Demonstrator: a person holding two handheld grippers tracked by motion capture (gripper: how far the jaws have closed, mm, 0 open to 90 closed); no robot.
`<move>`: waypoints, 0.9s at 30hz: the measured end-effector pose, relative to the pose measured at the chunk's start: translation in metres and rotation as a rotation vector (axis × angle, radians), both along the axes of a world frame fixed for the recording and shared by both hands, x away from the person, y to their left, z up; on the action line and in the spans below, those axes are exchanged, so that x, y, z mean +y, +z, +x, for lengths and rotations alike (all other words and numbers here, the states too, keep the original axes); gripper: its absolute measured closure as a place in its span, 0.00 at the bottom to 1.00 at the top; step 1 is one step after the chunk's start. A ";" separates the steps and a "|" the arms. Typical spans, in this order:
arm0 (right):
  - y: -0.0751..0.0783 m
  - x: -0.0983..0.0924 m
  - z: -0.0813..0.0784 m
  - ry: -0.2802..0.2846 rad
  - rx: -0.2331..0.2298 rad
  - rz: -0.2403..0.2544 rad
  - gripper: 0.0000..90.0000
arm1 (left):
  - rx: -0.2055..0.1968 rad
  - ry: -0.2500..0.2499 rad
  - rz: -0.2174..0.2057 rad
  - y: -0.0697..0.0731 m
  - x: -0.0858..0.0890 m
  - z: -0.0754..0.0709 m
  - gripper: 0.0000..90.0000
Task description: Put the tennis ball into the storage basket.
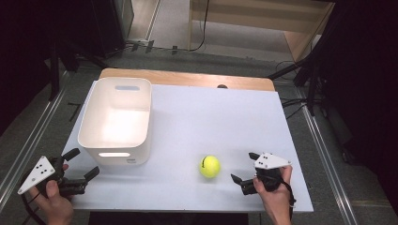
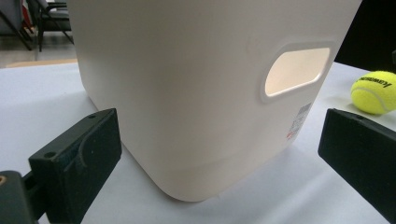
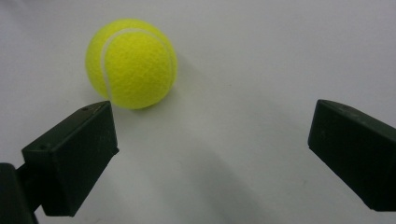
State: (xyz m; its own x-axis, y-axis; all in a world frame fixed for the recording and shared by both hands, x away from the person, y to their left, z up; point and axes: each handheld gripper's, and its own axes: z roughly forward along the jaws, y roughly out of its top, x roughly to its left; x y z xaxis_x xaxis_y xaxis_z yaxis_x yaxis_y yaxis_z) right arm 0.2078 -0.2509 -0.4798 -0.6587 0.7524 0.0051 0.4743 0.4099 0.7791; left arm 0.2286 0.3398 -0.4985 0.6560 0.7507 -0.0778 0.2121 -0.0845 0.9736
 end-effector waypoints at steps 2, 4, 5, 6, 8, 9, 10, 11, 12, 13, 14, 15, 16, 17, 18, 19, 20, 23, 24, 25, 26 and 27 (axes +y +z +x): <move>0.000 0.001 0.001 0.012 0.008 -0.001 0.00 | 0.000 0.000 0.000 0.000 0.000 0.000 0.00; -0.001 0.007 0.005 0.042 0.043 -0.004 0.00 | 0.000 0.000 0.001 0.000 0.000 0.000 0.00; -0.002 0.009 0.006 0.049 0.059 -0.008 0.00 | 0.000 0.000 0.001 0.000 0.000 0.000 0.00; -0.002 0.009 0.006 0.049 0.059 -0.008 0.00 | 0.000 0.000 0.001 0.000 0.000 0.000 0.00; -0.004 0.014 0.009 0.067 0.077 -0.019 0.00 | 0.000 0.000 0.001 0.000 0.000 0.000 0.00; -0.004 0.016 0.010 0.075 0.087 -0.016 0.00 | -0.001 0.001 0.002 0.000 0.000 0.000 0.00; -0.004 0.017 0.012 0.083 0.094 -0.017 0.00 | -0.001 0.001 0.001 0.000 0.000 0.000 0.00; -0.004 0.017 0.012 0.083 0.094 -0.017 0.00 | -0.001 0.001 0.001 0.000 0.000 0.000 0.00; -0.004 0.019 0.013 0.091 0.097 -0.016 0.00 | -0.001 0.001 0.002 0.000 0.000 0.000 0.00; -0.004 0.022 0.015 0.099 0.105 -0.016 0.00 | -0.001 0.000 0.002 0.000 0.000 0.000 0.00; -0.003 0.023 0.016 0.107 0.110 -0.017 0.00 | -0.001 0.000 0.002 0.000 0.000 0.000 0.00; -0.003 0.025 0.017 0.116 0.109 -0.023 0.00 | 0.000 0.001 0.001 0.000 0.000 0.000 0.00; -0.002 0.027 0.017 0.117 0.115 -0.026 0.00 | -0.001 0.000 0.002 0.000 0.000 0.000 0.00; -0.002 0.028 0.018 0.127 0.118 -0.027 0.00 | -0.001 0.001 0.001 0.000 0.000 0.000 0.00; -0.002 0.030 0.019 0.135 0.120 -0.034 0.00 | -0.001 0.001 0.002 0.000 0.000 0.000 0.00; -0.001 0.032 0.020 0.139 0.126 -0.042 0.00 | -0.001 0.001 0.002 0.000 0.000 0.000 0.00; -0.001 0.033 0.021 0.145 0.128 -0.050 0.00 | -0.001 0.001 0.002 0.000 0.000 0.000 0.00; 0.000 0.038 0.023 0.148 0.141 -0.063 0.00 | -0.001 0.000 0.001 0.000 0.000 0.000 0.00; -0.001 0.040 0.024 0.159 0.138 -0.063 0.00 | -0.001 0.000 0.000 0.000 0.000 0.000 0.00; -0.001 0.040 0.024 0.159 0.138 -0.063 0.00 | -0.001 0.000 0.000 0.000 0.000 0.000 0.00; 0.000 0.043 0.026 0.163 0.147 -0.070 0.00 | -0.001 0.000 0.002 0.000 0.000 0.000 0.00; -0.001 0.045 0.027 0.163 0.154 -0.076 0.00 | -0.001 0.000 0.003 0.000 0.000 0.000 0.00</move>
